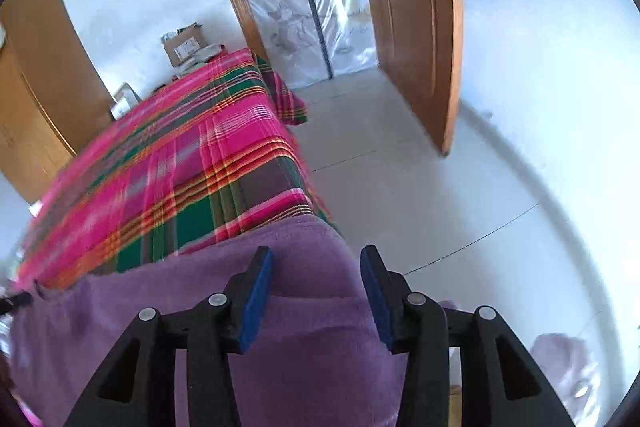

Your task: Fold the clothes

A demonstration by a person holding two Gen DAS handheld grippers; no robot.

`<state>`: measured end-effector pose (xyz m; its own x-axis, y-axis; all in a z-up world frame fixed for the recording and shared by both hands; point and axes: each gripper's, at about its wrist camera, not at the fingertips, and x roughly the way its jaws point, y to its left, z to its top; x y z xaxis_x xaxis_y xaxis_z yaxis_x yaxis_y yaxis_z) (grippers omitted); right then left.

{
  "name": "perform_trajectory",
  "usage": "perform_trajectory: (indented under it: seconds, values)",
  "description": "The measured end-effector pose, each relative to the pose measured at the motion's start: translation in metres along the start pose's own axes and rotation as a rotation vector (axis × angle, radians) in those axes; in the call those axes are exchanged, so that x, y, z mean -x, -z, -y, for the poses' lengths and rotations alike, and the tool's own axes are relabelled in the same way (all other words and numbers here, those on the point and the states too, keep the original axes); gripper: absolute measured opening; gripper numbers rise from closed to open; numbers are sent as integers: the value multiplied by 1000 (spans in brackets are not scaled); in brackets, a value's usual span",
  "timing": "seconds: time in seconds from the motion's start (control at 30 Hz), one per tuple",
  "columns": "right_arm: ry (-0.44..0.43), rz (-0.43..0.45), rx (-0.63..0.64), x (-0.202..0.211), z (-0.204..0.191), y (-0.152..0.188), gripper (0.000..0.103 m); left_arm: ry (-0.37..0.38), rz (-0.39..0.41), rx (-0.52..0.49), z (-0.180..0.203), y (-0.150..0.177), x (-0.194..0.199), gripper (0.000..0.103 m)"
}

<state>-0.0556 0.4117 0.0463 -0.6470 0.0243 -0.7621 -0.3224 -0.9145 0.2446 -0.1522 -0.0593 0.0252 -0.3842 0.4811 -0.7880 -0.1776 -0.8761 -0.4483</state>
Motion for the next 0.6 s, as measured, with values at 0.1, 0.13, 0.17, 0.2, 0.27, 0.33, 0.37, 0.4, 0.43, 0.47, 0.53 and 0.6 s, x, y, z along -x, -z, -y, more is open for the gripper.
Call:
perform_trajectory:
  seconds: [0.1, 0.13, 0.17, 0.2, 0.27, 0.33, 0.37, 0.4, 0.43, 0.47, 0.53, 0.6]
  values:
    - [-32, -14, 0, -5, 2, -3, 44, 2, -10, 28, -3, 1, -6, 16]
    - [-42, -12, -9, -6, 3, -4, 41, 2, -14, 37, -4, 1, -8, 16]
    - [-53, -11, -17, -7, 4, -5, 34, 3, -17, 46, -5, 1, -10, 16]
    - [-55, -5, -27, -6, 6, -5, 28, 4, -20, 56, -6, 1, -11, 16]
    - [-53, 13, -40, -3, 8, -4, 11, 5, -24, 71, -7, 1, -14, 17]
    - [-50, 40, -51, 3, 10, -4, 4, 7, -20, 83, -7, 0, -15, 17]
    - [-33, 63, -56, 7, 11, -4, 4, 8, -19, 88, -8, 0, -15, 17]
    - [-9, 91, -59, 11, 12, -5, 4, 10, -16, 96, -9, 0, -15, 17]
    - [14, 119, -62, 16, 12, -5, 4, 13, -13, 106, -10, 0, -14, 17]
    - [27, 135, -64, 18, 13, -6, 4, 15, -10, 113, -11, 0, -14, 17]
    - [54, 148, -63, 21, 14, -8, 3, 17, -6, 124, -12, 0, -14, 17]
    - [76, 126, -60, 16, 14, -9, 4, 14, -3, 126, -11, 0, -14, 17]
